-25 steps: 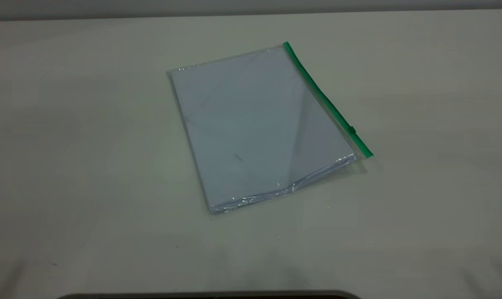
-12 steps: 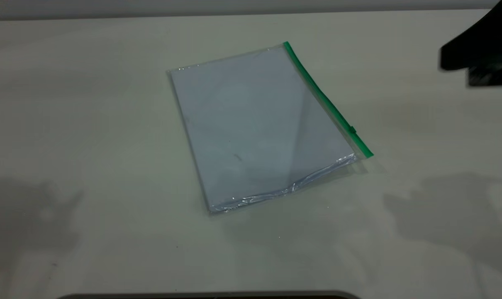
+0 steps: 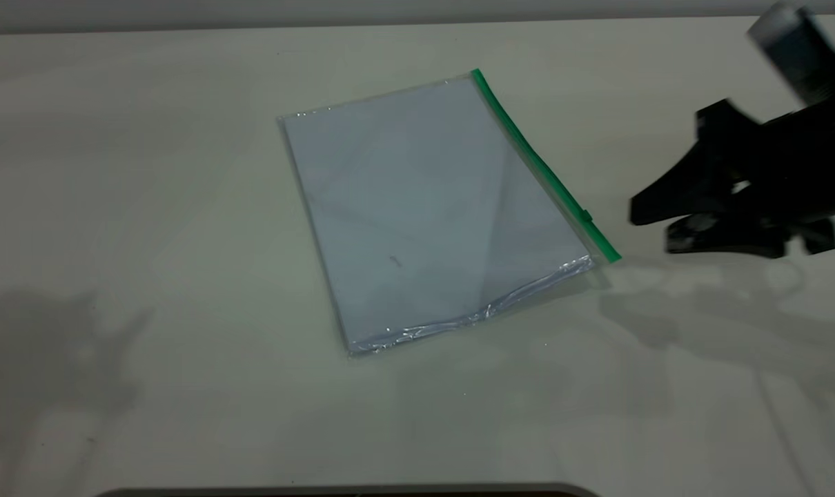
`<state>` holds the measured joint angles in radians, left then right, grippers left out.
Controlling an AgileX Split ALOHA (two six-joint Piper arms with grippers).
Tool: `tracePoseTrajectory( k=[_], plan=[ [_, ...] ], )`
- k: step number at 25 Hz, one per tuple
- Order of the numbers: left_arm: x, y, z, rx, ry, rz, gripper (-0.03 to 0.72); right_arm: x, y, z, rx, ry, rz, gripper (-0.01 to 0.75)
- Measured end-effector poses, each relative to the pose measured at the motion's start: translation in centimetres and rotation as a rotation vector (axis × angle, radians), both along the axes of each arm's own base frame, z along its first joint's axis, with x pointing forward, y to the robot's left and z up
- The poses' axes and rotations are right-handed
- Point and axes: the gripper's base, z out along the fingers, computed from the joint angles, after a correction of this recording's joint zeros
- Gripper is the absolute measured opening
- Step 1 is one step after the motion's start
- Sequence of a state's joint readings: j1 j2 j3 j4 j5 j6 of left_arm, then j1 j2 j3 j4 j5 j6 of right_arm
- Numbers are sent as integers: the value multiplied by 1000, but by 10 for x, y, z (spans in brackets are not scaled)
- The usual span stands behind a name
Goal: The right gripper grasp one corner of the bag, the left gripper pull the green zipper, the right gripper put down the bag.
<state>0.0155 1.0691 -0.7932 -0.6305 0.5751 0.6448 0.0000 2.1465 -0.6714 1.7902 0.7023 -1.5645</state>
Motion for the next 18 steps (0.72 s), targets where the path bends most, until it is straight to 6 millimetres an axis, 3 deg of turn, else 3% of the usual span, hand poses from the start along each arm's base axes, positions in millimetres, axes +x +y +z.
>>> tracePoseTrajectory(
  k=[3,8,18],
  plan=[
    [0,0,0,4,-4,-3,584,14,3,-21,40,12,12,470],
    [0,0,0,5,-7,-2,584,21,4,-52,58,55,16,470],
    [0,0,0,5,-8,-1,584,34,9,-72,135,48,26,470]
  ],
)
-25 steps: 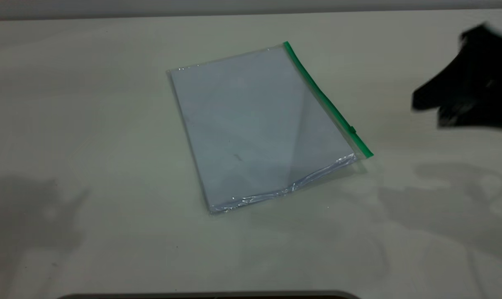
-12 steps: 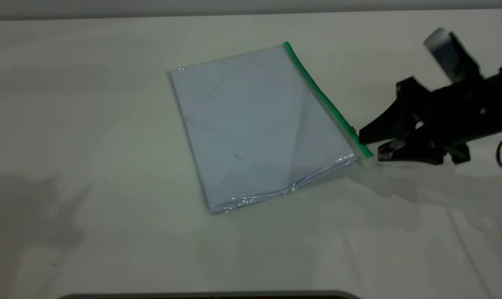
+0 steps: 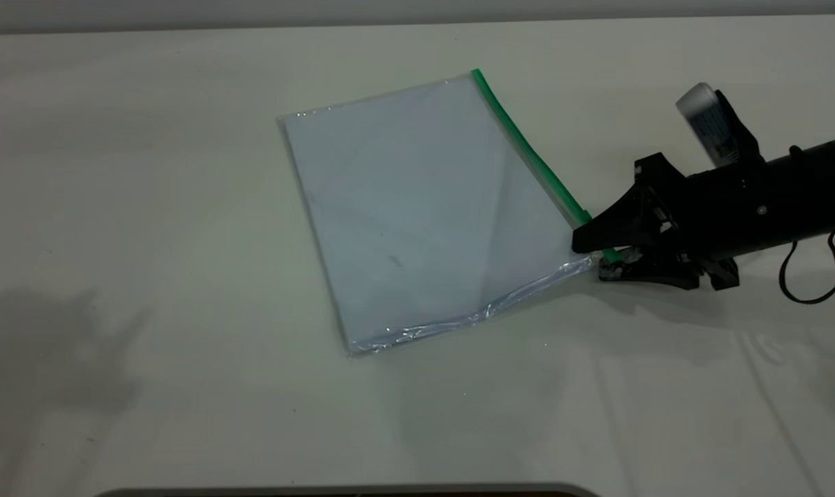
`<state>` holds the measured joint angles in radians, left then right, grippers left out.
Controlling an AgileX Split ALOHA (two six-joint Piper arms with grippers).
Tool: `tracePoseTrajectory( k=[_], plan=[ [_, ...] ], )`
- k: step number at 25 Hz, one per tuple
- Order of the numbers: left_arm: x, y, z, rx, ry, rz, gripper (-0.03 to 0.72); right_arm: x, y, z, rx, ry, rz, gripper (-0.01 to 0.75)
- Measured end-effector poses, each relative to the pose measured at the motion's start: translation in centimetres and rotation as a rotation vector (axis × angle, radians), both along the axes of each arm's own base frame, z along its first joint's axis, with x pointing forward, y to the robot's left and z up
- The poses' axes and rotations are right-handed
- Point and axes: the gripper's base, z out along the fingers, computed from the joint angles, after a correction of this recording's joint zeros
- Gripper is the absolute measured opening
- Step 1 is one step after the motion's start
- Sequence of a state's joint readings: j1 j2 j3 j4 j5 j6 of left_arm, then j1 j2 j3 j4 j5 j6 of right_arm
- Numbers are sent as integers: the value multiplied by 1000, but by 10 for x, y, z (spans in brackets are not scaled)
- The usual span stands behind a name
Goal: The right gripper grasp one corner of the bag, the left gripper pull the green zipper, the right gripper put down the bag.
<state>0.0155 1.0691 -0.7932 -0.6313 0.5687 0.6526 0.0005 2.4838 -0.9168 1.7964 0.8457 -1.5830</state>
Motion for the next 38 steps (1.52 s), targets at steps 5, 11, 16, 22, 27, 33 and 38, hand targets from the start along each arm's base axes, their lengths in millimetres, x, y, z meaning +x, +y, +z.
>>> tracePoseTrajectory(
  k=[5,11,16,22,27,33,38],
  plan=[
    [1,1,1,2,-13,9,584,1,0,-3,5,2,0,443],
    [1,1,1,3,-16,10,584,8,11,-2,8,-18,26,425],
    [1,1,1,3,-16,11,584,9,21,-3,-25,-16,50,390],
    [1,1,1,6,-20,9,584,9,23,-1,15,-23,55,79],
    [1,1,1,6,-20,9,584,15,28,10,92,-72,96,33],
    [2,1,1,7,-20,9,584,62,41,49,104,-218,151,33],
    [2,1,1,7,-21,10,584,98,83,83,108,-323,251,33]
  ],
)
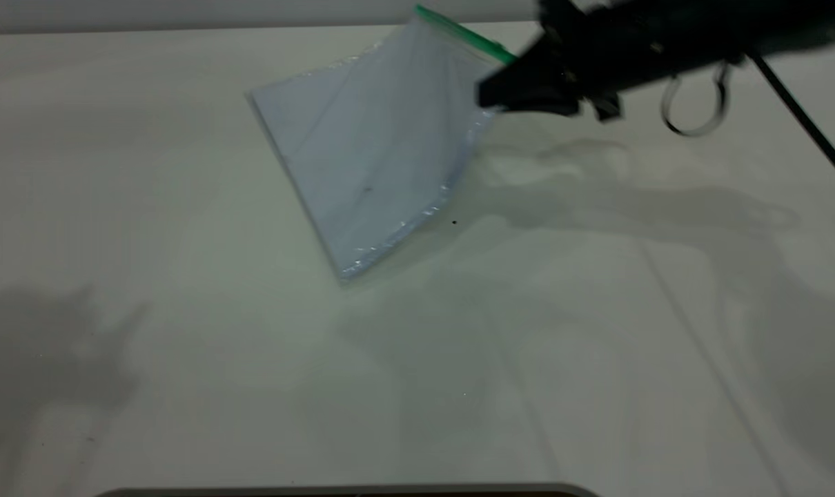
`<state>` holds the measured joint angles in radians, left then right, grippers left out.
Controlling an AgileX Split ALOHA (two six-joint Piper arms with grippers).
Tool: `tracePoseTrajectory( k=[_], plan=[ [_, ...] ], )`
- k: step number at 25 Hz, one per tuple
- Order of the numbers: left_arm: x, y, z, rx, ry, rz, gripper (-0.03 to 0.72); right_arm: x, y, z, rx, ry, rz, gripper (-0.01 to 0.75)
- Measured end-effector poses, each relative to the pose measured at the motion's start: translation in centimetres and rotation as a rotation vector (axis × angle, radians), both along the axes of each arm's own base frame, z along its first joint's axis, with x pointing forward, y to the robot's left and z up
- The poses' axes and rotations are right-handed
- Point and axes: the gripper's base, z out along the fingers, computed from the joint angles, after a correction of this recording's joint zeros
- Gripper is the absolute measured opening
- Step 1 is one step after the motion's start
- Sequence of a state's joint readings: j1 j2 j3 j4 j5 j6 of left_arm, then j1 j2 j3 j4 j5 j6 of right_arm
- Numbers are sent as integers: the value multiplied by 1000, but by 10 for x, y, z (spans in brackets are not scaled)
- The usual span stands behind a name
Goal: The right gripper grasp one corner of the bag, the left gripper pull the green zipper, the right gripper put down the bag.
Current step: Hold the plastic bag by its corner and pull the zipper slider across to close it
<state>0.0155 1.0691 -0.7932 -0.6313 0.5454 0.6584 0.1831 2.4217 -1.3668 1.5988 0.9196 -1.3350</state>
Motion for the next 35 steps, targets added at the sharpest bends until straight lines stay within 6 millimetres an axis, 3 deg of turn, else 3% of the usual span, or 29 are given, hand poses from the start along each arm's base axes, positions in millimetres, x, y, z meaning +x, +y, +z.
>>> tracePoseTrajectory(
  k=[3,6,9,13,16,22,26,35],
  plan=[
    [0,0,0,1,-6,4,584,-7,29,9,-45,10,192,33],
    [2,1,1,3,-15,12,584,-25,37,9,-88,62,386,33],
    [7,1,-5,0,6,17,584,-26,19,5,-149,74,447,33],
    [28,0,-16,0,67,7,584,1,-10,10,-182,14,311,33],
    [53,-8,-24,34,89,-53,584,14,-12,18,-185,-35,272,33],
    [116,-44,-54,118,136,-266,584,9,14,29,-149,-60,372,33],
    [157,-79,-80,170,167,-473,584,8,17,29,-152,-64,383,33],
    [210,-152,-130,145,113,-979,584,7,15,27,-179,-79,410,33]
  ],
)
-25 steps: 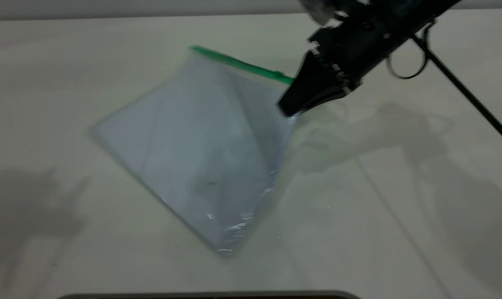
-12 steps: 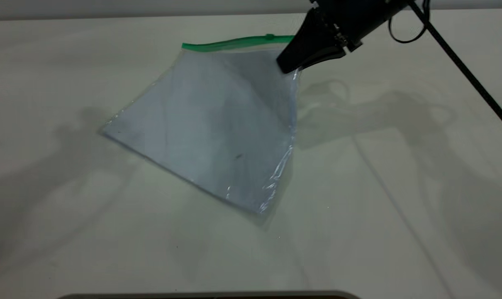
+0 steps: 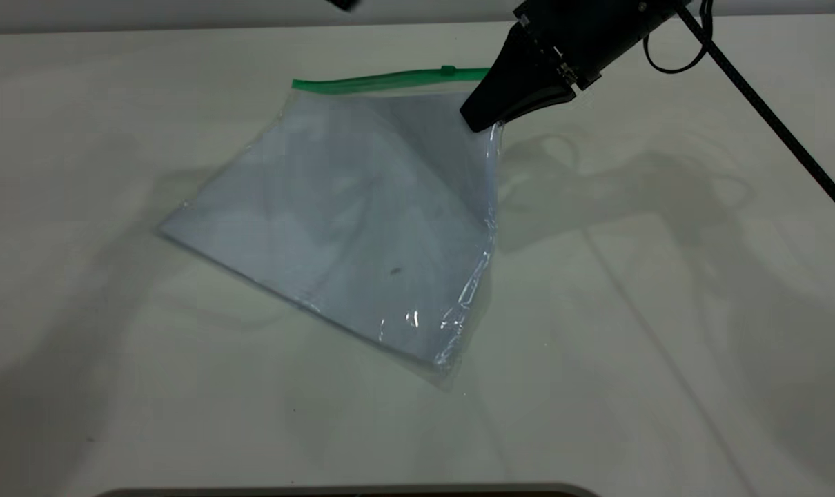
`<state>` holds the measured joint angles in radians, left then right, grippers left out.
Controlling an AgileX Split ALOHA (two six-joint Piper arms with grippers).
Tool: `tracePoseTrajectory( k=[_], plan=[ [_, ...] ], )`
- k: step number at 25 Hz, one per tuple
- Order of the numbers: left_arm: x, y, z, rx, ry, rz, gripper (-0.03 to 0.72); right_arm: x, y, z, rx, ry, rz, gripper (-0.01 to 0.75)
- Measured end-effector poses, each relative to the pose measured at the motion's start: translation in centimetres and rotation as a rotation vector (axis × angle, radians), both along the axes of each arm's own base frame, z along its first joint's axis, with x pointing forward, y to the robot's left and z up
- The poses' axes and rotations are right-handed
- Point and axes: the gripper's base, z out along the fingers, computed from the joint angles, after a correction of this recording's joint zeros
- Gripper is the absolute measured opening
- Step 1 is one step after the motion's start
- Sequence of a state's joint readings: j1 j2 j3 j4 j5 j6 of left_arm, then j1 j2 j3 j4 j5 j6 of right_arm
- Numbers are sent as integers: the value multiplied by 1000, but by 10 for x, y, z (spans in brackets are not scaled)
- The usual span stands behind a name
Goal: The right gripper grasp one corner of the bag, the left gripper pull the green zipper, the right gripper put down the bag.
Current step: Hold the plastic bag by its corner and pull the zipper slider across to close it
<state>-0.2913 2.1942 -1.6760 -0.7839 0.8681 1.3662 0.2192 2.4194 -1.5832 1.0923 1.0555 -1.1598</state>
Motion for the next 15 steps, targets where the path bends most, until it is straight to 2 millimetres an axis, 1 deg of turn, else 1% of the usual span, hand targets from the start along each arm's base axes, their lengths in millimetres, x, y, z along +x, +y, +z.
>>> tracePoseTrajectory(
  k=[4,8,11,15],
  plan=[
    [13,-24,-18,-43,-6,-98,584,0,0,0,-3,0,4,33],
    [16,-41,-37,-57,38,-157,584,-2,0,1,8,9,20,33],
    [15,-48,-50,-56,64,-182,584,-4,1,1,19,11,41,33],
    [14,-51,-59,-69,63,-212,584,-4,1,2,24,11,48,33]
  ],
)
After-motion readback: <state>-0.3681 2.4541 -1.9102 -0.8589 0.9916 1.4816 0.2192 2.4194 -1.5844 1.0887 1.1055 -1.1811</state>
